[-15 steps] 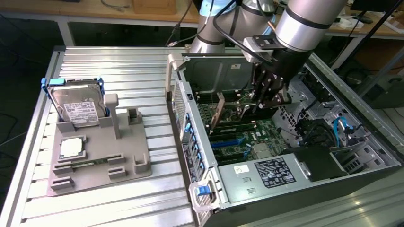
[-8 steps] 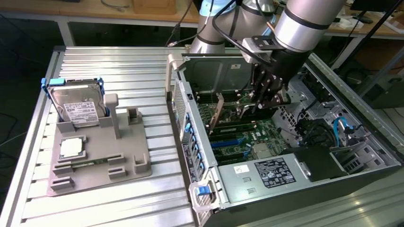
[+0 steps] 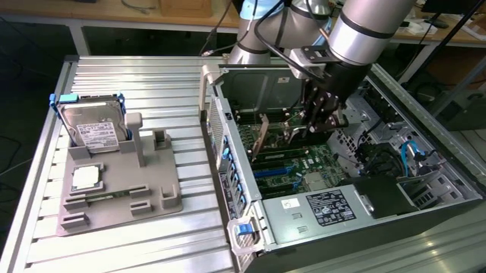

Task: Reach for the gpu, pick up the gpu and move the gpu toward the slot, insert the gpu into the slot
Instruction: 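Insert the gpu into the slot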

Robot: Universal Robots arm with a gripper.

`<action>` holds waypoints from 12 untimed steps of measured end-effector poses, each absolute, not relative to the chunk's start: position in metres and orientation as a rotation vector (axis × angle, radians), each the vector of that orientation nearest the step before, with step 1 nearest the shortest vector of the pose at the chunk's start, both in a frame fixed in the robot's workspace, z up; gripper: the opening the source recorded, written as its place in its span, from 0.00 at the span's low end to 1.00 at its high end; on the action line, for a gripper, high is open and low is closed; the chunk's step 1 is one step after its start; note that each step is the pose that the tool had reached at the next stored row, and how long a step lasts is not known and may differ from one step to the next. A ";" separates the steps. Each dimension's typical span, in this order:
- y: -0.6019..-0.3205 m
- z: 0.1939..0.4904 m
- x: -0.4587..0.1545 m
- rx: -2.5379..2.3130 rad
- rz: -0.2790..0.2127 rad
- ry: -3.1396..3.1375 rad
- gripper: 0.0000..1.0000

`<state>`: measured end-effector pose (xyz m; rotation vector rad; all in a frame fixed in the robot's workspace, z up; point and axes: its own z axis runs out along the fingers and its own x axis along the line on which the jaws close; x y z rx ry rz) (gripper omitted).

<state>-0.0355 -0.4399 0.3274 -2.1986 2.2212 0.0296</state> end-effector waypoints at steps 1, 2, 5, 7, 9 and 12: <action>-0.440 0.327 -0.035 -2.199 0.029 2.221 0.27; -0.440 0.326 -0.036 -2.199 0.029 2.221 0.27; -0.440 0.322 -0.036 -2.198 0.028 2.221 0.27; -0.440 0.320 -0.036 -2.197 0.027 2.220 0.27; -0.440 0.319 -0.036 -2.197 0.024 2.219 0.27; -0.440 0.318 -0.036 -2.196 0.023 2.218 0.27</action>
